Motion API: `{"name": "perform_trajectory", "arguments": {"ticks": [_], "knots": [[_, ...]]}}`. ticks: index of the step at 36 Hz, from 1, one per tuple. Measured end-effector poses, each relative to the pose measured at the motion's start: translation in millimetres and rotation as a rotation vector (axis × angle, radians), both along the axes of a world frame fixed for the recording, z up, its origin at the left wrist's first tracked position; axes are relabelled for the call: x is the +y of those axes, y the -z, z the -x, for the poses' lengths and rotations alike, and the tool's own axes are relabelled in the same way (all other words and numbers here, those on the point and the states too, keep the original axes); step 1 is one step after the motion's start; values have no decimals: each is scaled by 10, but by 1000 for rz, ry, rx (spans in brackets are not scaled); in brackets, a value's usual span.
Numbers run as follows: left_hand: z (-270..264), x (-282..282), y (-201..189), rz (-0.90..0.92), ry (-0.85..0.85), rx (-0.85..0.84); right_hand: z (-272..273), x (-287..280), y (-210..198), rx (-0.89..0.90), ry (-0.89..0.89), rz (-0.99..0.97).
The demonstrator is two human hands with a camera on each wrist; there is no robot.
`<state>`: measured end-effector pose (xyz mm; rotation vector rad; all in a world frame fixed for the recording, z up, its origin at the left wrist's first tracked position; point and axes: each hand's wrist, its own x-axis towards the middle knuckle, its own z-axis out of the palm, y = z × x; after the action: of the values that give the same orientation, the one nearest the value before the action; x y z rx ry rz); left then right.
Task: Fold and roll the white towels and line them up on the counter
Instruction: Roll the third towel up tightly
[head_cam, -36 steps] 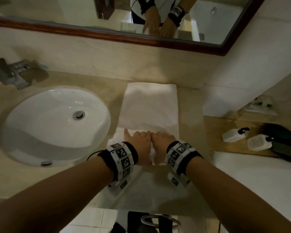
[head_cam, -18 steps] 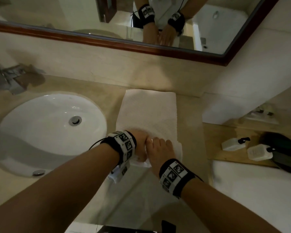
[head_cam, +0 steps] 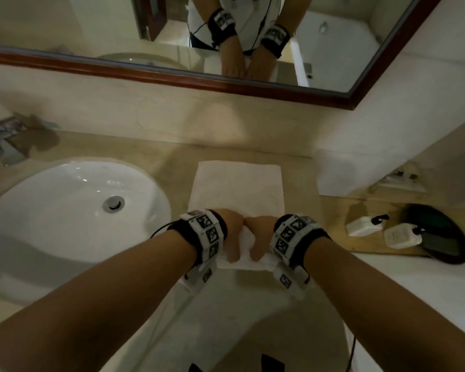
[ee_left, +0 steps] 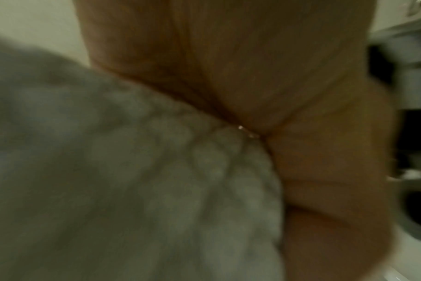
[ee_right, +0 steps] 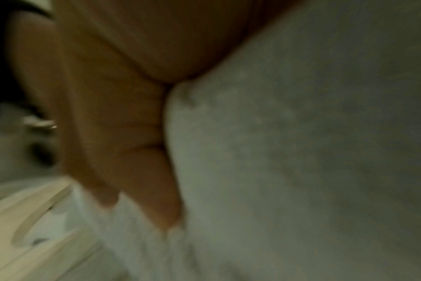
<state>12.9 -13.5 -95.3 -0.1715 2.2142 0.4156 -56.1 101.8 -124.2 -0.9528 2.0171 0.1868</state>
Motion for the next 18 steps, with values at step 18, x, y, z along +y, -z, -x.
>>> {"name": "perform_trajectory", "arguments": {"ticks": [18], "knots": [[150,58,96,232,142,147,-117,23,-24,361,25,71]]}}
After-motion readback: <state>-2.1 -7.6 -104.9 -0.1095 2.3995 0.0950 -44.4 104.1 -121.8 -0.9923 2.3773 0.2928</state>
